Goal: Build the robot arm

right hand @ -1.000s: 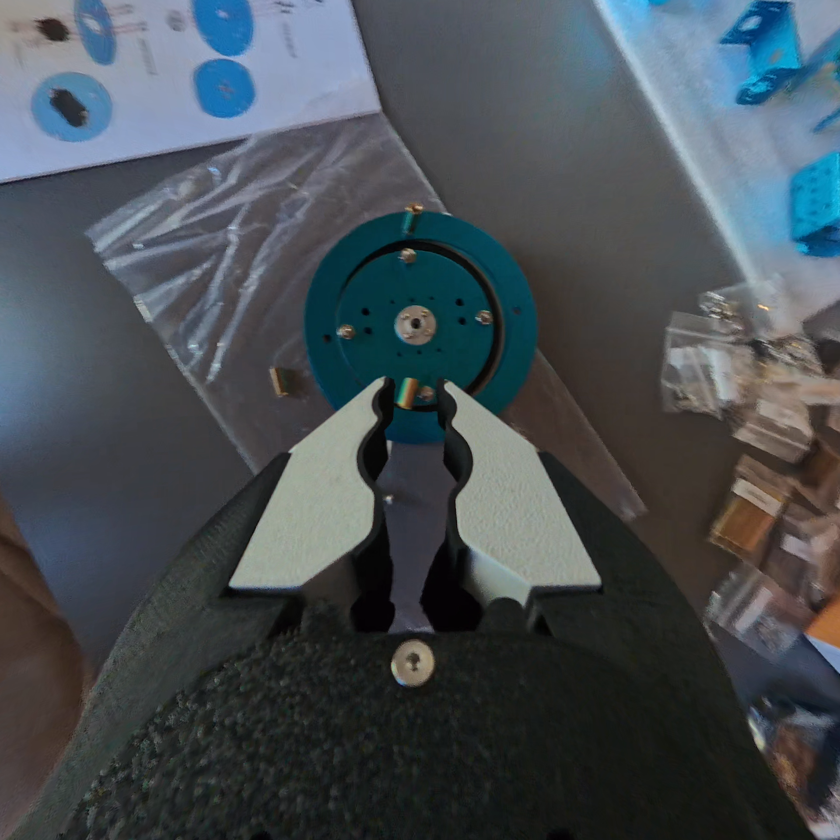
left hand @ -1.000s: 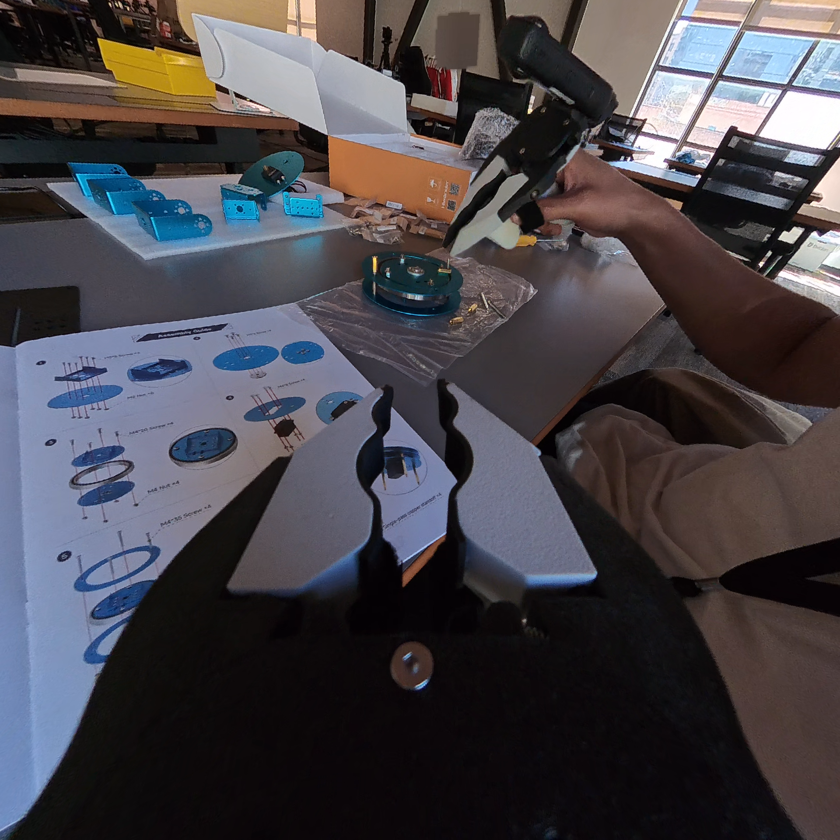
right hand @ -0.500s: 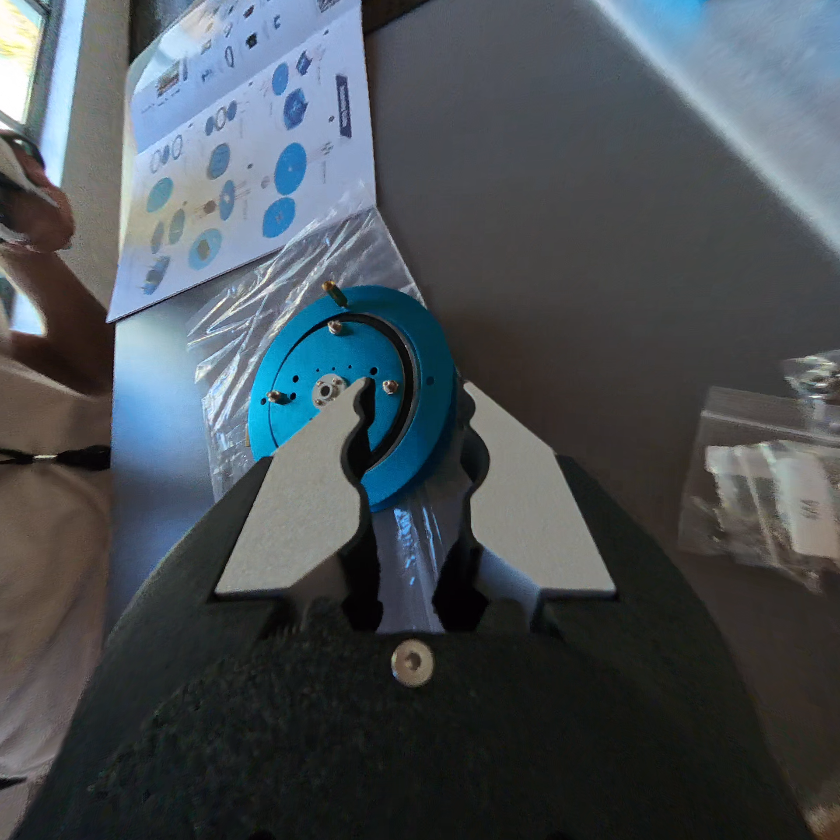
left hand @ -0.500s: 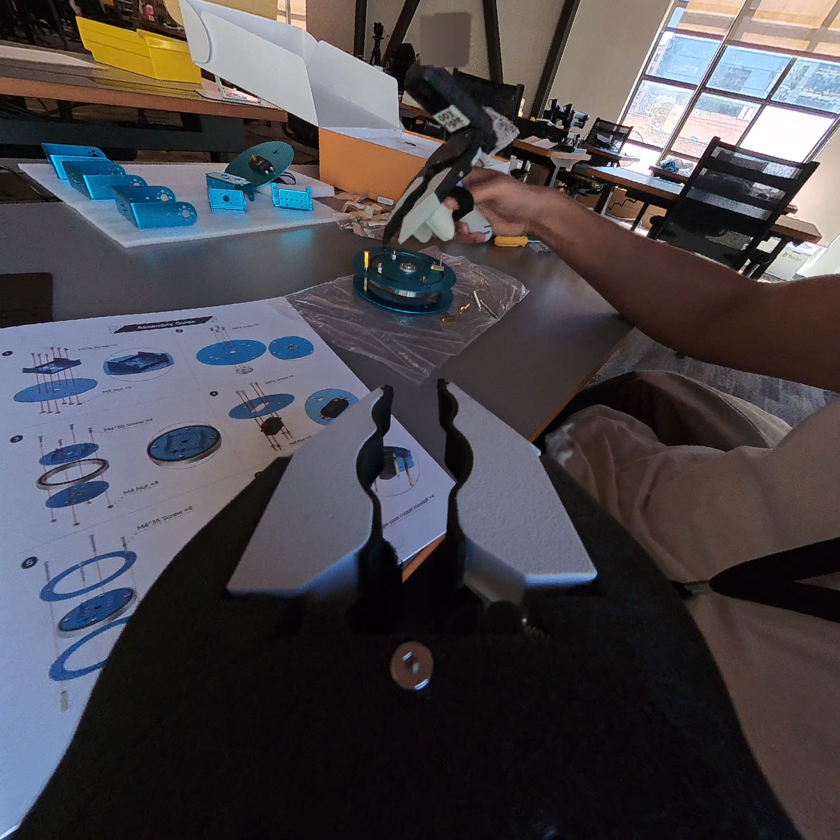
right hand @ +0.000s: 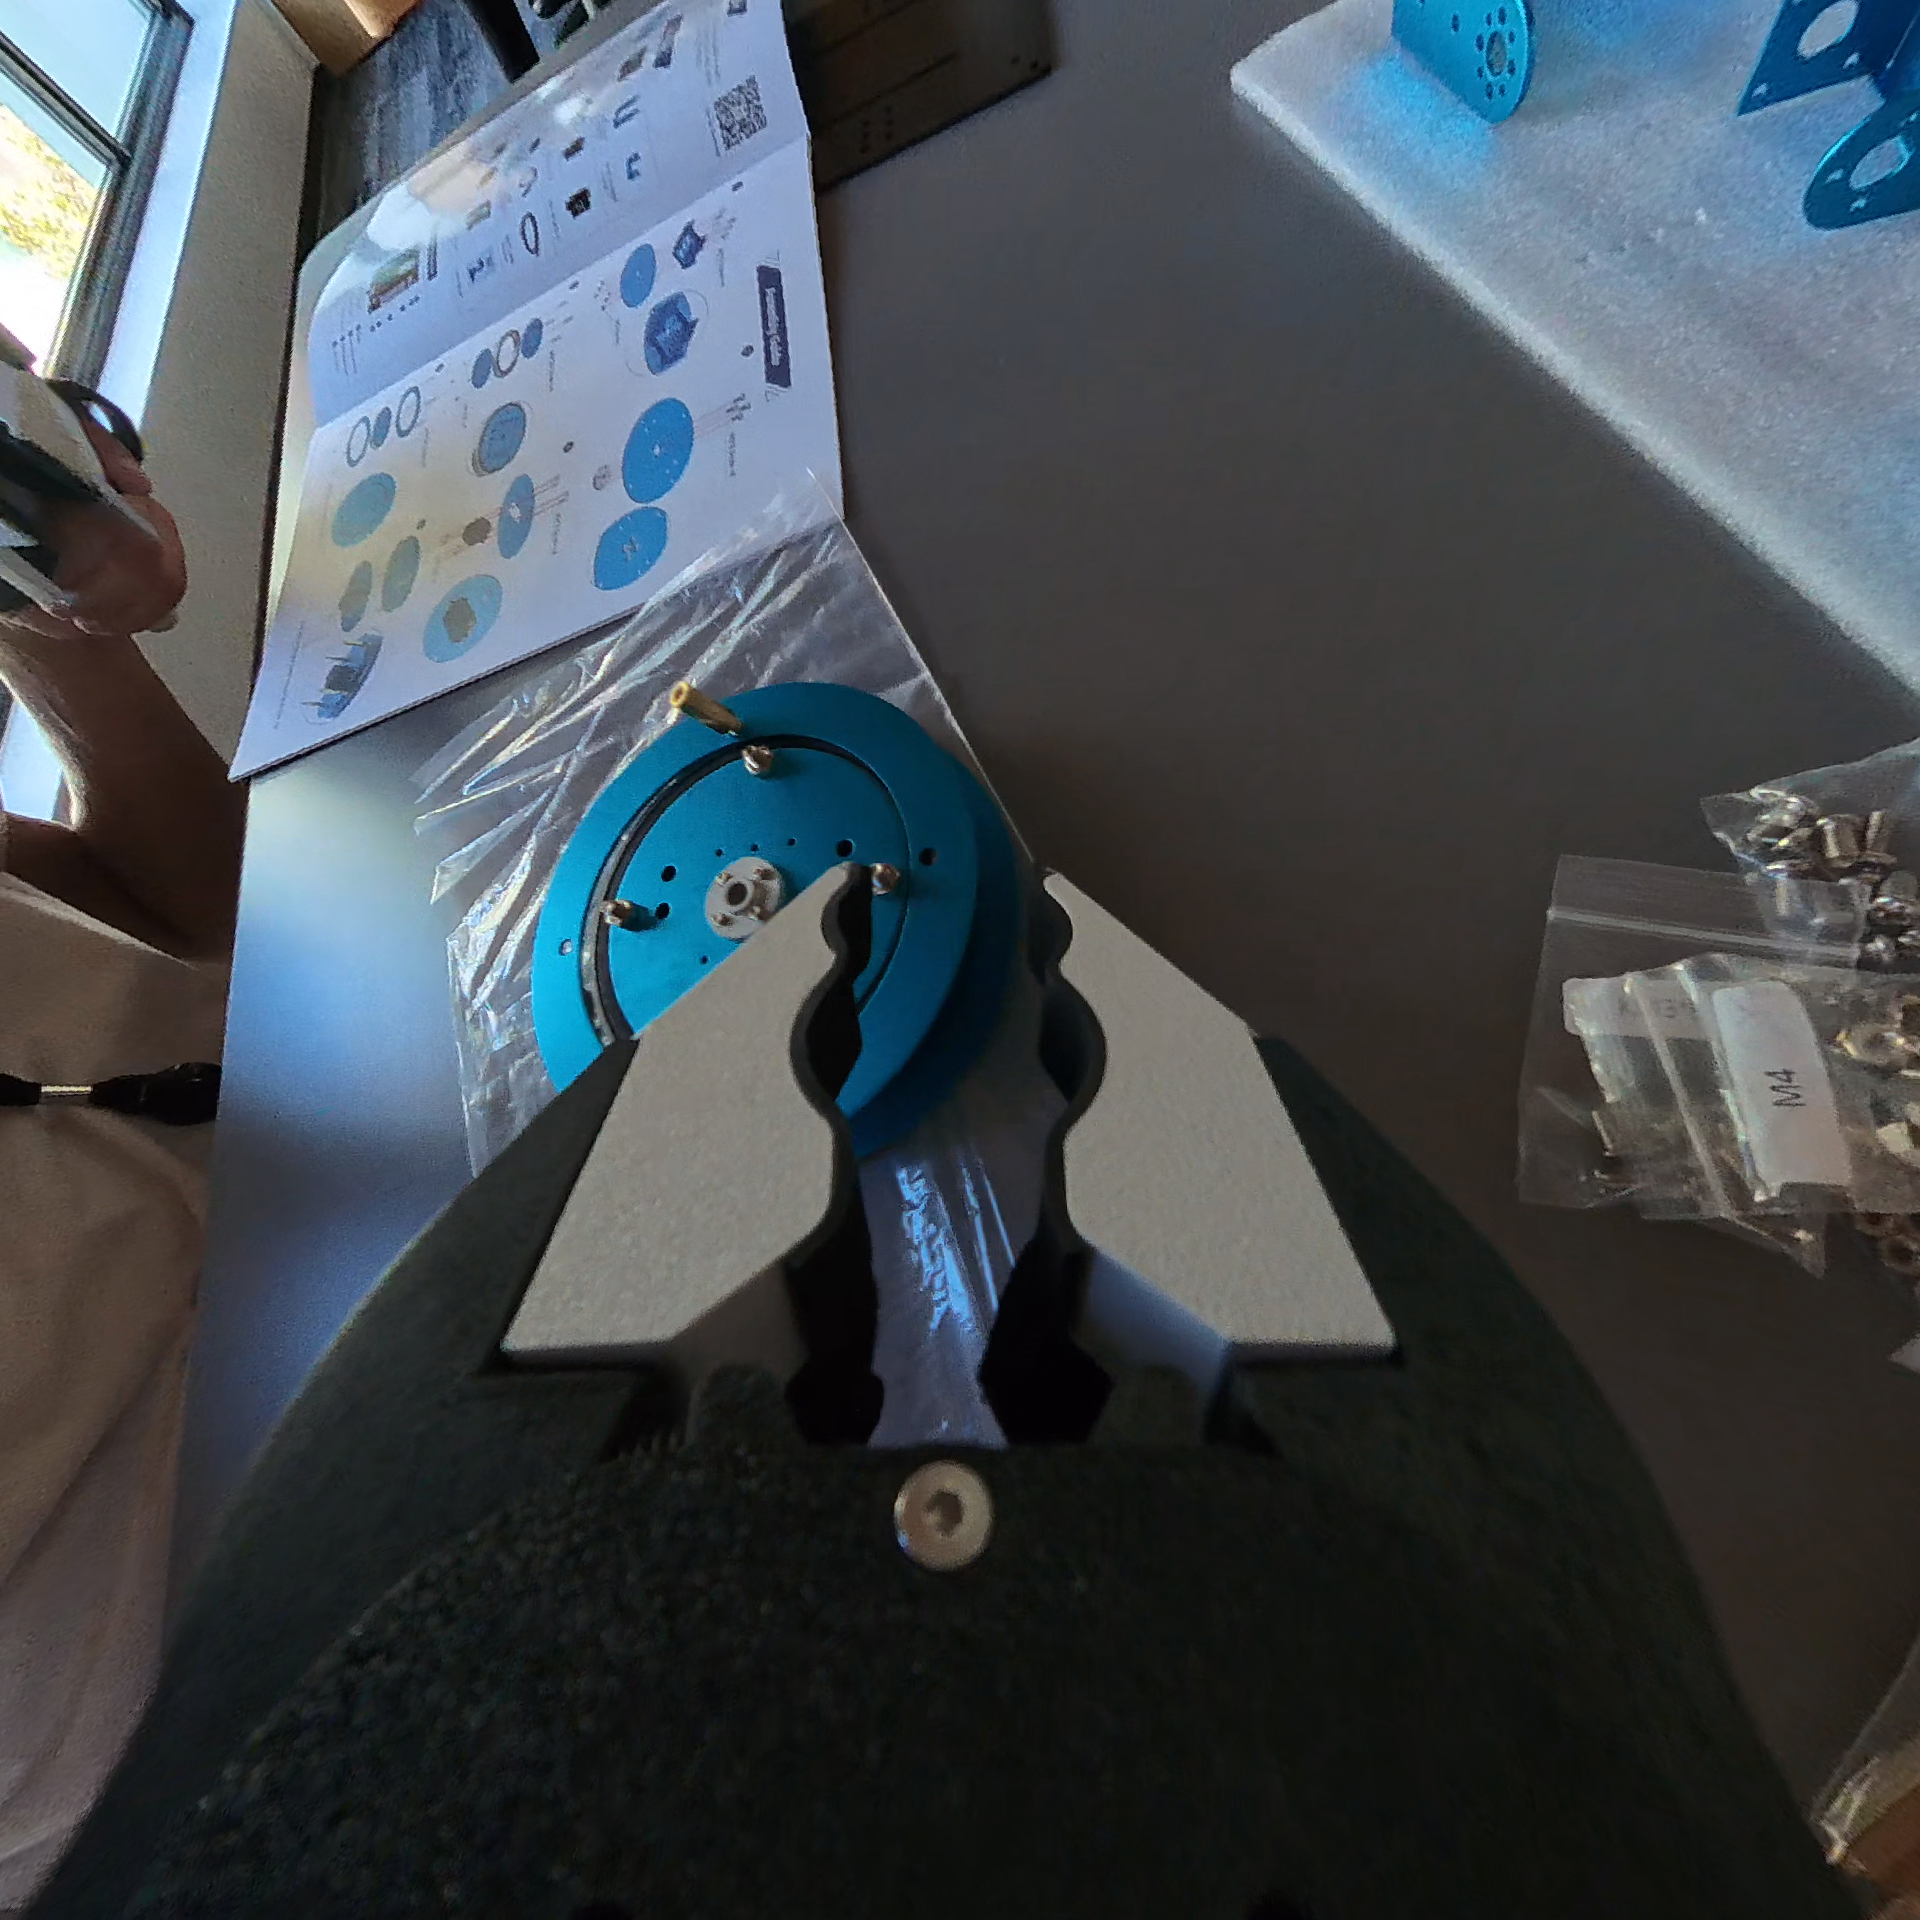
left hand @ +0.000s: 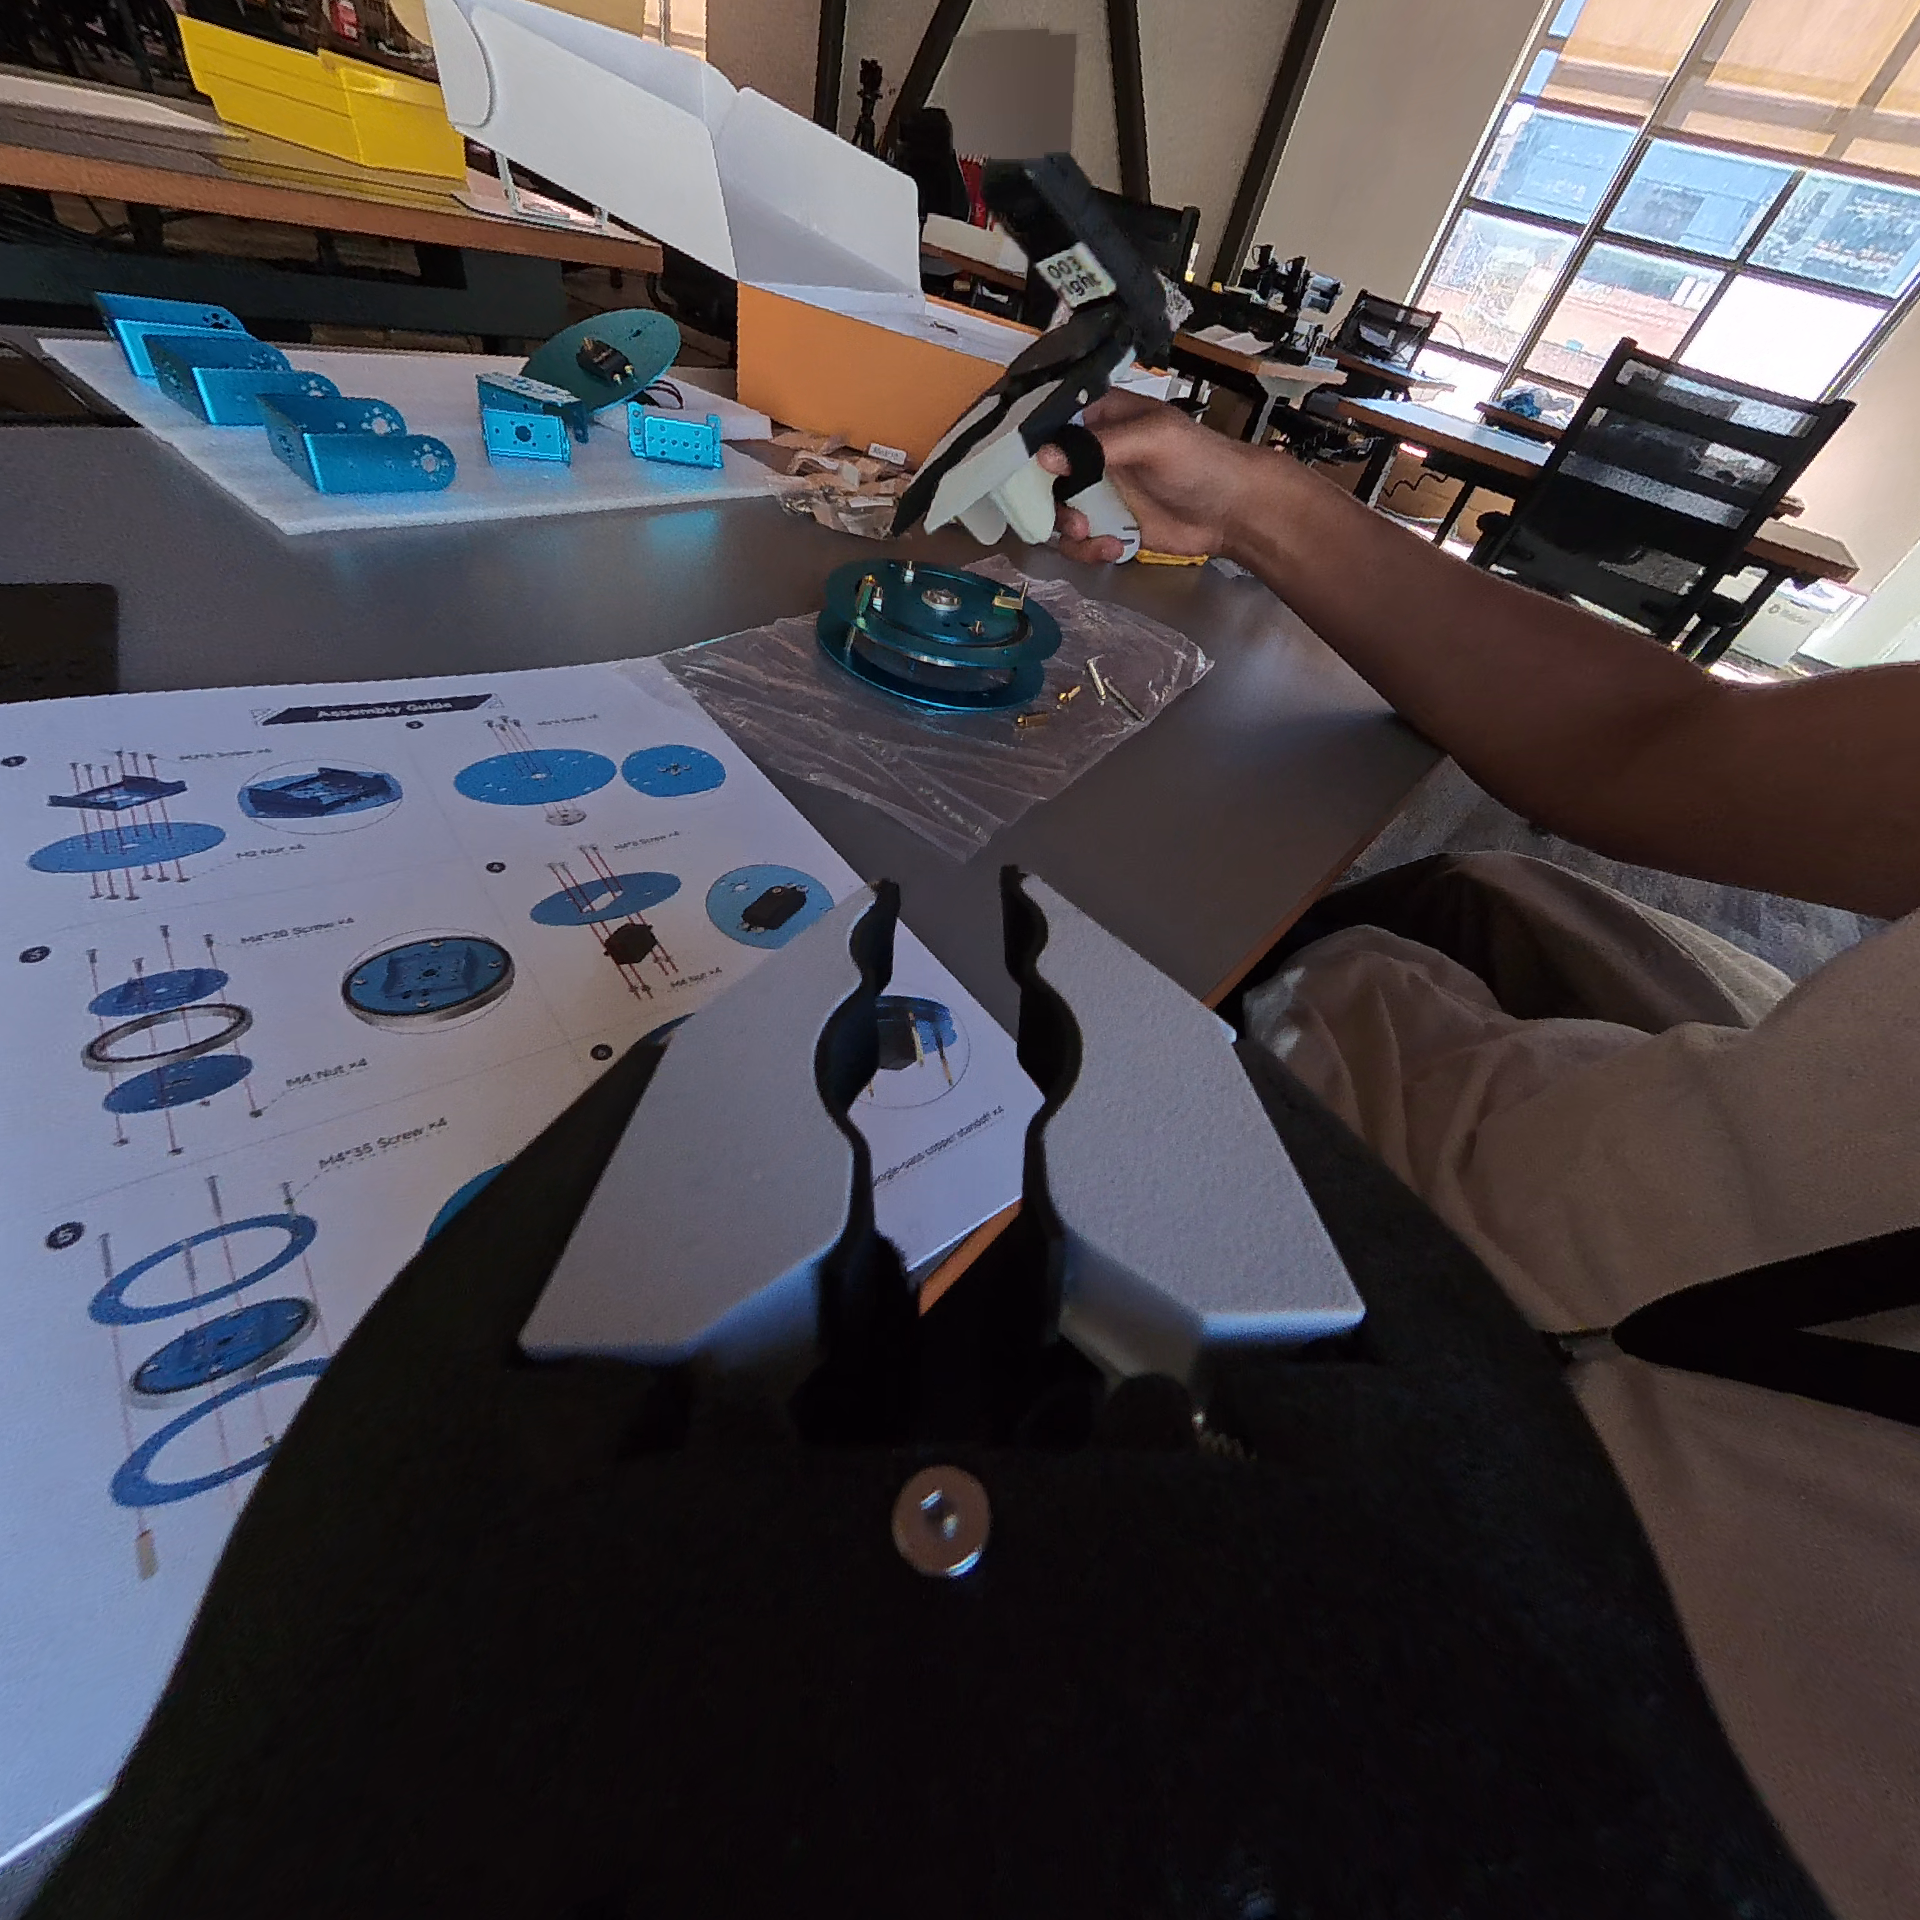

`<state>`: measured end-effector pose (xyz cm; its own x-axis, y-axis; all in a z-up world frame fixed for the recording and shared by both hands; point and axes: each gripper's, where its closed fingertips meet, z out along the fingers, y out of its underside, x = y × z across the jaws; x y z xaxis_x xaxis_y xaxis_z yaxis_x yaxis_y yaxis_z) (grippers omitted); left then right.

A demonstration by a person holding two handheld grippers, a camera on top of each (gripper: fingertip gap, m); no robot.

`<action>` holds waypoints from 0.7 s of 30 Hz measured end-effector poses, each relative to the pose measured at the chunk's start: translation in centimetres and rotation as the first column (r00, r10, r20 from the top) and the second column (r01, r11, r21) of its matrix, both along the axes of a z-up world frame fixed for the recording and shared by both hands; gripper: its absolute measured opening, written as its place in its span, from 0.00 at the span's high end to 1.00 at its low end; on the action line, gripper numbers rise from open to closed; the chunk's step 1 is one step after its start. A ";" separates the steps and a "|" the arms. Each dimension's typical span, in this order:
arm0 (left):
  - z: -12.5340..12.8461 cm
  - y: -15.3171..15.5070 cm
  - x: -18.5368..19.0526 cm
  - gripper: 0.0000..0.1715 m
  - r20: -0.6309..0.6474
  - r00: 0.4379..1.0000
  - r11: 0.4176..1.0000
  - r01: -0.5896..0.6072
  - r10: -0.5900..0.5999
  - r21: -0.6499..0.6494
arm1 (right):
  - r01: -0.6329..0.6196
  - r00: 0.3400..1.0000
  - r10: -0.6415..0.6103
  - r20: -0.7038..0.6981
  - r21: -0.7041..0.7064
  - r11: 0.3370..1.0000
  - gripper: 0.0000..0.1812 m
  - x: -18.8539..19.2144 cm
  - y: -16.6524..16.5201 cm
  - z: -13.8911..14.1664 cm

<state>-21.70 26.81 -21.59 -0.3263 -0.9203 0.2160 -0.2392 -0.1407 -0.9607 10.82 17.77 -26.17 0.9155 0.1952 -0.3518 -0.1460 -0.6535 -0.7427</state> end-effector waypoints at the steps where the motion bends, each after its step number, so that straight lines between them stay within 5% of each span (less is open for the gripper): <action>1: 0.0 0.0 0.0 0.89 0.001 1.000 1.000 -0.001 0.001 -0.002 | -0.001 1.000 0.001 0.002 0.014 1.000 0.84 -0.1 0.0 0.3; 6: 0.6 -0.4 0.8 0.89 0.012 1.000 0.999 0.008 -0.007 -0.038 | -0.005 0.997 0.000 0.080 0.060 0.998 0.76 -1.1 -0.7 1.3; 14: 1.2 -4.7 4.0 0.88 -0.001 0.995 0.995 0.103 -0.103 -0.002 | 0.099 0.875 -0.083 0.477 -0.010 0.995 0.33 -4.5 -4.1 -1.0; 21: 1.3 -6.3 3.5 0.88 0.022 0.991 0.991 0.134 -0.134 -0.003 | 0.139 0.890 -0.130 0.436 0.010 0.990 0.35 -5.6 -3.0 -2.2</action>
